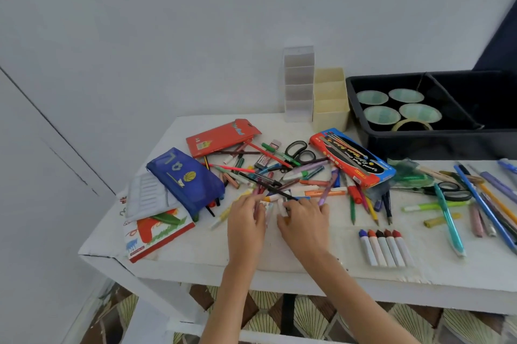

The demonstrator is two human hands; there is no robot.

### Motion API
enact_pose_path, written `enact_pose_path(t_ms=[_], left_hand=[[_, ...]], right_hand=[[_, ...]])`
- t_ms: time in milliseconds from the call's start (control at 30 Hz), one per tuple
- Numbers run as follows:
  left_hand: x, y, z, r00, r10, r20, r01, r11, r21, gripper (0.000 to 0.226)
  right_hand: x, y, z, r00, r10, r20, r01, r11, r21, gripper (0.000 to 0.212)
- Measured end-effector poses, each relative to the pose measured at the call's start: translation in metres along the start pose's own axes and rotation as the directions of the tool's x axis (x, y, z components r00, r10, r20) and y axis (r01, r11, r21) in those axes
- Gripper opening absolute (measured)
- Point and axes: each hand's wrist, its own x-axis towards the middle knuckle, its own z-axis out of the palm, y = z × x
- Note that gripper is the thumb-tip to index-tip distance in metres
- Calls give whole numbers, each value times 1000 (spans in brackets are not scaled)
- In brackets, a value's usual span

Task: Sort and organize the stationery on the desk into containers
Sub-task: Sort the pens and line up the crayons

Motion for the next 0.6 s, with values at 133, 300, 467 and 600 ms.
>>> enact_pose_path(t_ms=[133,300,467,600], left_hand=[[8,-5,4,999,26,30,-27,1000,7,23],[21,1,11,991,103,86,-107,993,50,19],[28,8,23,970,194,145,-222,953,206,23],[30,11,27,971,161,179,-204,944,259,26]], right_hand=[[3,-1,2,997,48,-62,-41,994,102,22],[5,3,-5,974,156,-166,-82,919,386,22],[5,18,-26,945,311,-101,-178,748,639,19],[0,32,-32,922,384,40,-276,584,764,19]])
